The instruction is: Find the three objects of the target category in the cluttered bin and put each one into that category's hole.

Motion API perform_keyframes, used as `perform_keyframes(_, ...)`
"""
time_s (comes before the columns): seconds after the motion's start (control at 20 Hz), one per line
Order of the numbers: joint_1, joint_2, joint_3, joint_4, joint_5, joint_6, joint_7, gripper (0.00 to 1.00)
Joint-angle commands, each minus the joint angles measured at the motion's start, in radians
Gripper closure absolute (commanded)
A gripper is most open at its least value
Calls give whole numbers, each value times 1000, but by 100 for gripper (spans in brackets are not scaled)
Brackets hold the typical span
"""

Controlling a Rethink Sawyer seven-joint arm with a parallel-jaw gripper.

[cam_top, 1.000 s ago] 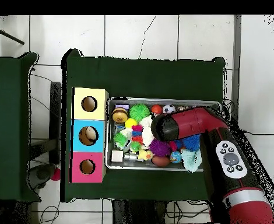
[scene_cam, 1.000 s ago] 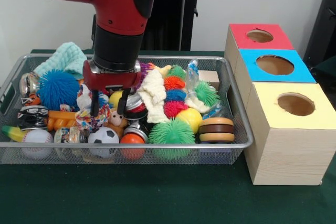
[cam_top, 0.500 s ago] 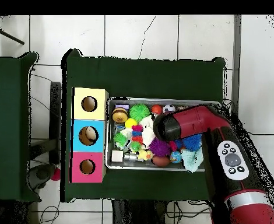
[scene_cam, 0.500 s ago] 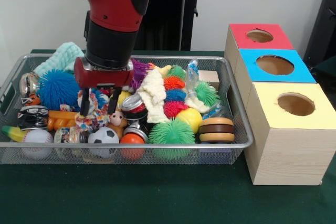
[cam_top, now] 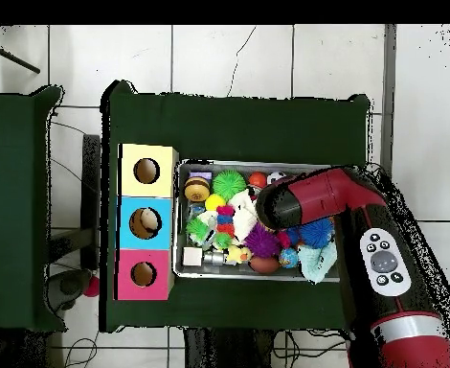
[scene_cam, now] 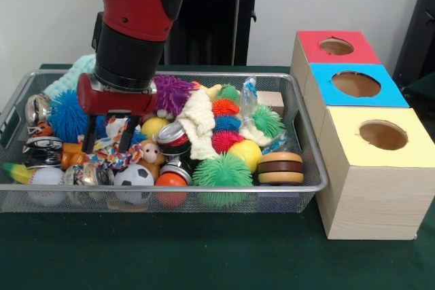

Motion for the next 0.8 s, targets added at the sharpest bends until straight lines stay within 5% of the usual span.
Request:
perform_keyframes(0.05,-5,17,8,-26,-53,11,-169,0)
perform_keyframes(0.25,-28,53,2,-10,-1,48,-119,0)
perform_keyframes(0.8,-57,73,4,24,129,221,-165,0)
